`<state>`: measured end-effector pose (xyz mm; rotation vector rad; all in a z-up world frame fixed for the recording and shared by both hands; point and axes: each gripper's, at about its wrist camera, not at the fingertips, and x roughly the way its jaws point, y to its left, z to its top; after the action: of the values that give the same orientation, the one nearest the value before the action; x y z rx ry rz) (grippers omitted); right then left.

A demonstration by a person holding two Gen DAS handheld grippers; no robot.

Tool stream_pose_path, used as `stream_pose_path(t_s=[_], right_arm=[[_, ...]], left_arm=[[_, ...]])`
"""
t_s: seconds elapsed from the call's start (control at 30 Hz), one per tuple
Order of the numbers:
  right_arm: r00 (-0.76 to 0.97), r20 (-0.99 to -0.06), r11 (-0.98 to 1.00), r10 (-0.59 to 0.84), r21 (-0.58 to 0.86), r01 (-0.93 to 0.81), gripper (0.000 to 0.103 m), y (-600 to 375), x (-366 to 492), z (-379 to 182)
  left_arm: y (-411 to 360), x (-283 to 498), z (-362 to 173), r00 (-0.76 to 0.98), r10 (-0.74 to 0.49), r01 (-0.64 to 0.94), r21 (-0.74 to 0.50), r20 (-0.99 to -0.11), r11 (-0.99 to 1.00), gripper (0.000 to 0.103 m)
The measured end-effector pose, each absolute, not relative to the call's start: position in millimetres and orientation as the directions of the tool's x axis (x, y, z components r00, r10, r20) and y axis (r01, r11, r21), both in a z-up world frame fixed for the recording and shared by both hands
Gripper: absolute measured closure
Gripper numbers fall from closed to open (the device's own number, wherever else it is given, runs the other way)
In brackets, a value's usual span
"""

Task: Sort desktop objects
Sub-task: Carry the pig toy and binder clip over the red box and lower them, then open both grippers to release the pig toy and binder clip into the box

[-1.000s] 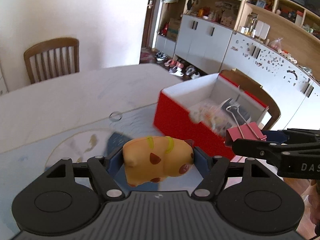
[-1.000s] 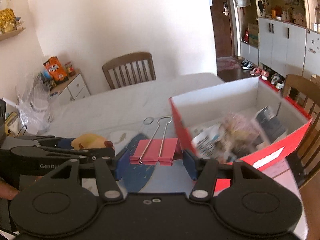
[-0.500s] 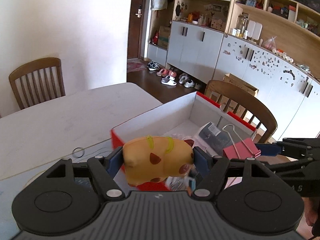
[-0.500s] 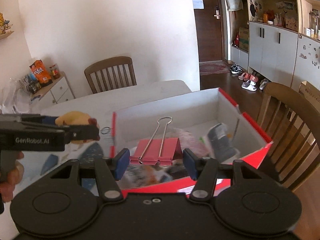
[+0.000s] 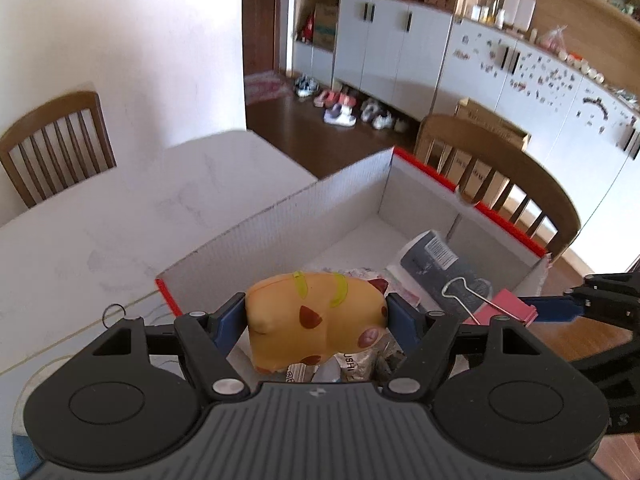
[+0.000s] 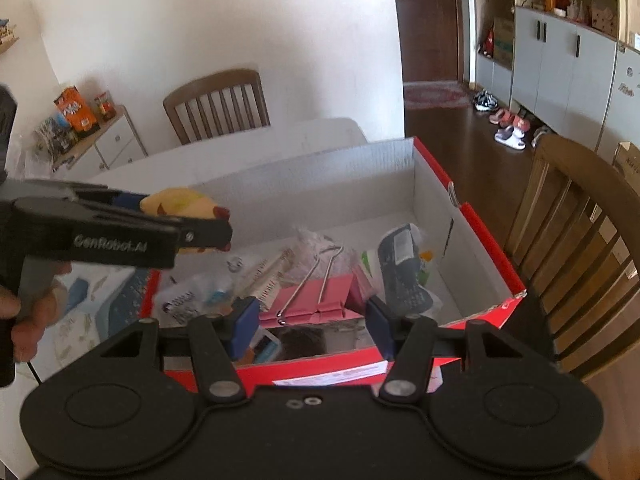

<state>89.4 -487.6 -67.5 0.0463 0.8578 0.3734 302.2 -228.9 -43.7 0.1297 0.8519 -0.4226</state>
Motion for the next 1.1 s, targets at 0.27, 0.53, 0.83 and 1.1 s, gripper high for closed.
stream_pose_path(t_s=[0.27, 0.53, 0.83, 1.1], right_arm=[[0.550, -0.762, 0.924, 0.343, 0.170, -0.341, 0.045, -487, 104, -80], [0.499, -0.793, 0.899, 0.349, 0.134, -0.416, 0.045, -476, 115, -88], [0.463, -0.816, 0.876, 0.346, 0.105, -0.471, 0.045, -464, 121, -98], [0.441, -0.827, 0.872, 0.349, 0.115, -0.476, 0.045, -464, 132, -104]], left_arm=[[-240, 326, -65, 0.537, -0.262, 0.404, -0.028, -0.802, 0.914, 0.029], [-259, 340, -84, 0.458, -0.237, 0.478, 0.012, -0.856, 0.878, 0.029], [-258, 352, -96, 0.401, -0.217, 0.487, 0.006, -0.890, 0.873, 0.029], [-248, 355, -90, 0.405, -0.258, 0.451, -0.053, -0.877, 0.891, 0.021]])
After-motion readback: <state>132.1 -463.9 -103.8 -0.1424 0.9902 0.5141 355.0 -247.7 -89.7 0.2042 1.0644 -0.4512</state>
